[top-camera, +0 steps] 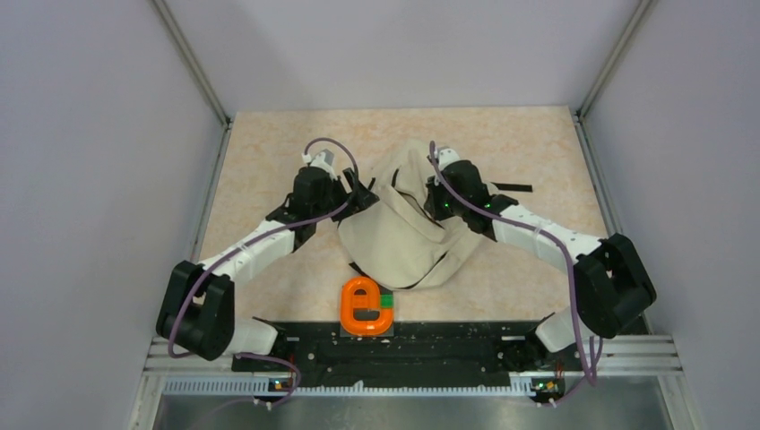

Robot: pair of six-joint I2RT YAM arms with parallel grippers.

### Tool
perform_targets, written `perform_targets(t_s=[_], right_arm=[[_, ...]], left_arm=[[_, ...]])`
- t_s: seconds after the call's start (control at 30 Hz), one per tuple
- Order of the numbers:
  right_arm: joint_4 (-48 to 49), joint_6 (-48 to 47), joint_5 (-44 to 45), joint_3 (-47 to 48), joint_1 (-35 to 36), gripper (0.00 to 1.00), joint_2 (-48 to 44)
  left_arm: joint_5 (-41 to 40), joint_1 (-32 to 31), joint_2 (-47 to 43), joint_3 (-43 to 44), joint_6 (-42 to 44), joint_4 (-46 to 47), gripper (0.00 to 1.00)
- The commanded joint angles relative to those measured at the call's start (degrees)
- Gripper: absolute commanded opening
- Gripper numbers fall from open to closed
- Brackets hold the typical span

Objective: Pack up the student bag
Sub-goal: Zip the student bag at the center of the board.

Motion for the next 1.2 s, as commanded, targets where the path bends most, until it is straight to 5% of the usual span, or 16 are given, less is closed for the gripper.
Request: perform_targets(t_s=[0.0,0.07,0.27,0.5,0.83,1.17], right_arm=[[0.56,-0.45,-2.13,0.24,1.40,0.00,0.51],[-1.01,-0.94,-1.54,1.41,1.41,0.05,0.07],[-2.65,-2.21,-0.75,7.52,1.32,0.40,-2.19],[-1.86,-3.33,-4.32,17.30,0.59,0.56,5.64],[-1.73,-2.71,-9.44,27.94,0.00,0.58,19.19],[-0.91,-1.92,-7.16,30.20,0.00,0.47,23.42]], left_arm=[[0.92,0.48,0.75,0.15,-0.39,3.22,0.78],[1.33,0.59,1.69,0.44,-0.44,3.63,0.78],[3.23,1.38,4.85,1.17,-1.52,6.85,0.77],[2.83,1.94,8.26,3.90,0.03,8.92,0.77],[1.87,5.32,16.20,8.65,-0.11,13.33,0.78],[7.70,5.26,25.60,13.96,-2.02,19.69,0.78]])
